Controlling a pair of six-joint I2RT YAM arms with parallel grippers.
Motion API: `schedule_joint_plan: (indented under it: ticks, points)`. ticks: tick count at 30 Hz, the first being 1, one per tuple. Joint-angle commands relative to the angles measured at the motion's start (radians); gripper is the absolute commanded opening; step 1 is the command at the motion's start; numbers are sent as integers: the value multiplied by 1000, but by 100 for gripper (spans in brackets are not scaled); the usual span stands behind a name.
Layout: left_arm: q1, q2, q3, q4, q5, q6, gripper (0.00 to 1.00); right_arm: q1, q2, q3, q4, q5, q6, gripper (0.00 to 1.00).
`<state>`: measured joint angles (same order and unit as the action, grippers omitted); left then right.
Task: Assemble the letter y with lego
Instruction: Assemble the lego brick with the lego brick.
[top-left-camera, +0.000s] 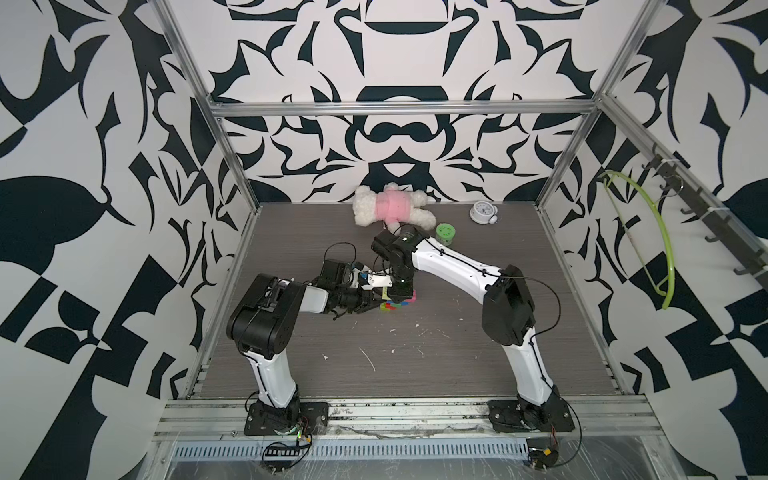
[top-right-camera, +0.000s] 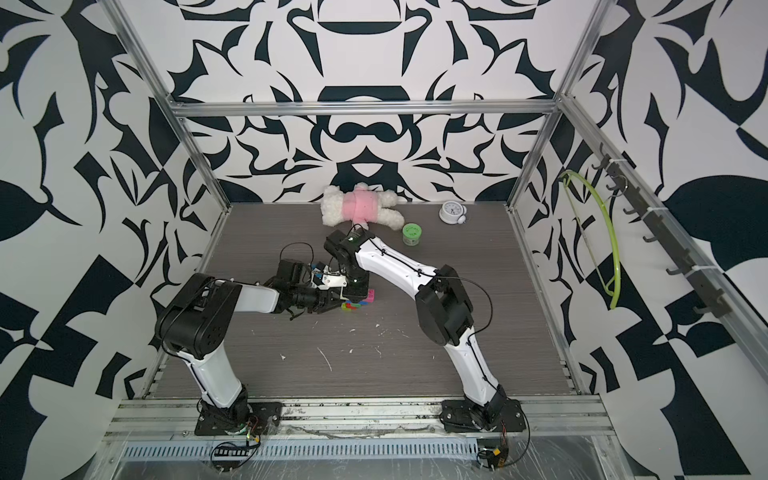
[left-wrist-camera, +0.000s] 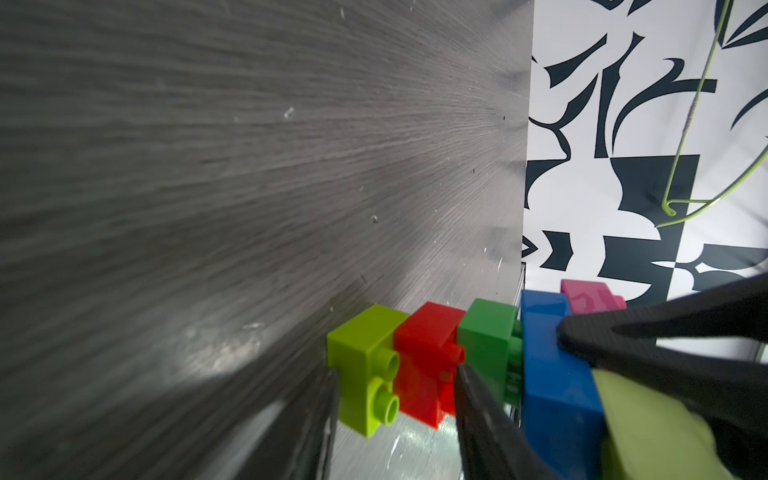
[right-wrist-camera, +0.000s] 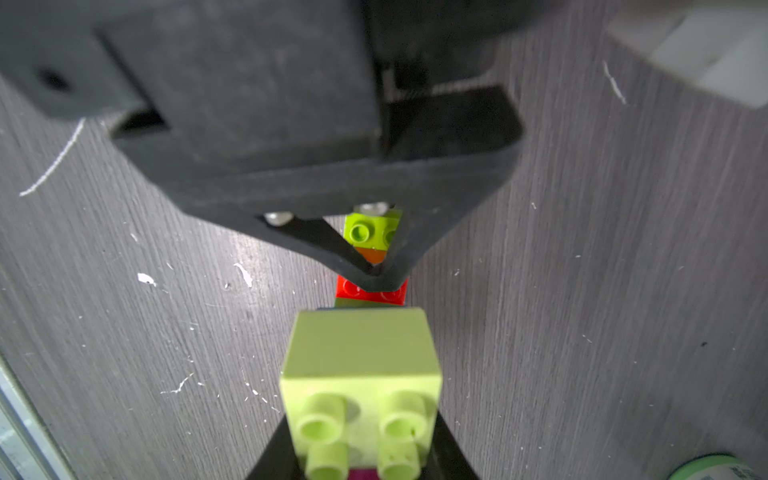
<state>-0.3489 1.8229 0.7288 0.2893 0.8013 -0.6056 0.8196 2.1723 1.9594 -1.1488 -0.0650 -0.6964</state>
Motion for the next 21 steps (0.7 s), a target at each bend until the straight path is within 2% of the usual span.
schedule_joint_plan:
  ticks: [1, 12, 21]
  points:
    - [-1, 52, -31, -121, -103, 9, 49, 9, 19, 24, -45, 17, -15, 17]
    - [-1, 56, -31, -122, -103, 9, 48, 15, 29, 16, -43, 23, -1, 16]
    - [-1, 55, -30, -125, -105, 9, 49, 15, 49, 44, -64, 34, 74, 16]
